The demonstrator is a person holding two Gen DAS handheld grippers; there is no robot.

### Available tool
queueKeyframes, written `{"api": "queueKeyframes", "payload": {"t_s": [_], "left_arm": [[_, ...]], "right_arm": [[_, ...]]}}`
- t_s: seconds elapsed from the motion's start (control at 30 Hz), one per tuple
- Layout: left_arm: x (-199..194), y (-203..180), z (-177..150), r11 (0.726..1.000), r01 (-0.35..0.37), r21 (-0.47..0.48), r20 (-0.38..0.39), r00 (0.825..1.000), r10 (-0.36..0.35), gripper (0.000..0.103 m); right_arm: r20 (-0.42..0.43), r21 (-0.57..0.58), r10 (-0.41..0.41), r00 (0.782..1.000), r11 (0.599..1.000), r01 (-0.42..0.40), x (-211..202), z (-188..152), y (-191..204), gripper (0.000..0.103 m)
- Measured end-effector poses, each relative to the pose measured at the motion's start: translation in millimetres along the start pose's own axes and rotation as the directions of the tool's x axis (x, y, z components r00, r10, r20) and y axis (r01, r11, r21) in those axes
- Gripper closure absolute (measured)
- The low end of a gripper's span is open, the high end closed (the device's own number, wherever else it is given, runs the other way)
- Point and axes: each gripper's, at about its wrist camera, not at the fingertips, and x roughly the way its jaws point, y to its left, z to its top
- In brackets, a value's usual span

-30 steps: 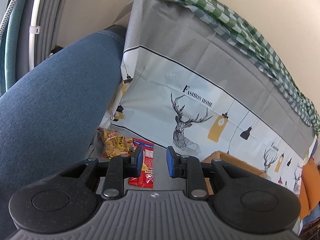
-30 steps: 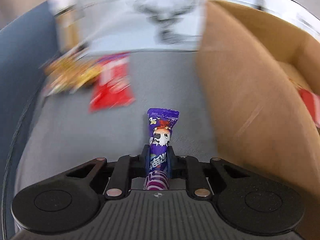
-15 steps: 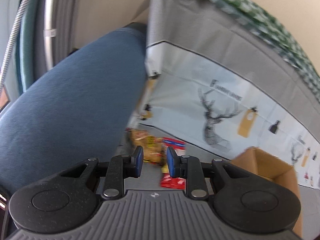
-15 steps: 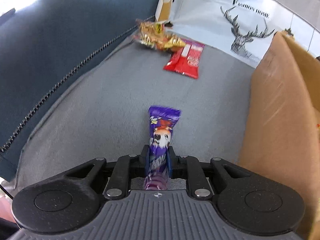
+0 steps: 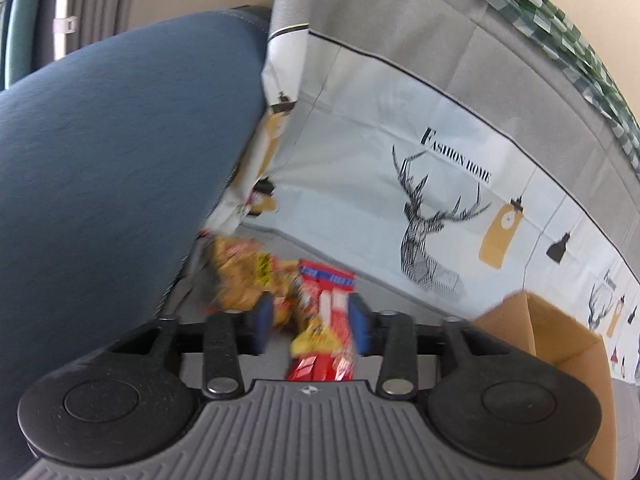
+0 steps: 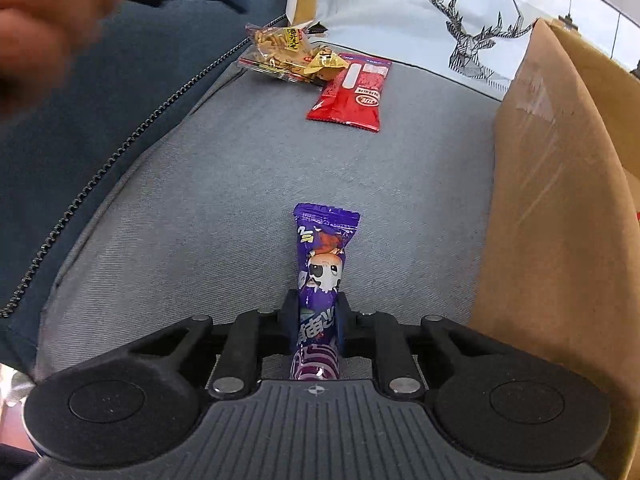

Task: Organize snacks
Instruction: 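Grasp the yellow wrapped snack with the left tool while the right tool holds the purple bar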

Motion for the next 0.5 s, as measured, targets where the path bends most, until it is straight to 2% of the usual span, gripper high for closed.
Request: {"api": "queueKeyframes", "payload": {"t_s": [0.13, 0.3, 0.33, 0.37, 0.4, 0.47, 0.5], "left_arm": [[30, -7, 0, 1.0, -0.012, 0.015, 0.015, 1.0, 0.011, 0.046], [66, -13, -9, 0.998, -0.043, 0.036, -0.035, 0.998, 0.044, 0.047], [71, -15, -12, 0.997, -0.055, 0.052, -0.051, 0.997, 0.058, 0.056], [76, -16, -14, 0.995, -0.068, 0.07, -0.068, 0.995, 0.073, 0.074], [79, -16, -17, 0.993, -0.078, 0.084, -0.087, 0.993, 0.085, 0.083], [79, -16, -21, 0.99, -0.097, 0.098, -0.109, 0.988, 0.108, 0.096], [76, -14, -22, 0.99, -0.102, 0.101, -0.117, 0.987, 0.113, 0.096]], "right_arm": [[-0.015, 0.0, 0.014, 1.0, 1.0, -0.014, 2, -1, -3, 0.085], [-0.019, -0.014, 0.019, 1.0, 1.0, -0.019, 1, -1, -3, 0.085], [-0.02, -0.015, 0.018, 1.0, 1.0, -0.019, 2, -1, -3, 0.085], [-0.019, -0.013, 0.019, 1.0, 1.0, -0.02, 2, -1, -3, 0.085], [-0.019, -0.012, 0.02, 1.0, 1.0, -0.02, 2, 0, -3, 0.085], [-0.018, -0.014, 0.02, 1.0, 1.0, -0.02, 2, 0, -3, 0.085], [-0.016, -0.014, 0.019, 1.0, 1.0, -0.019, 2, 0, -3, 0.085]]}}
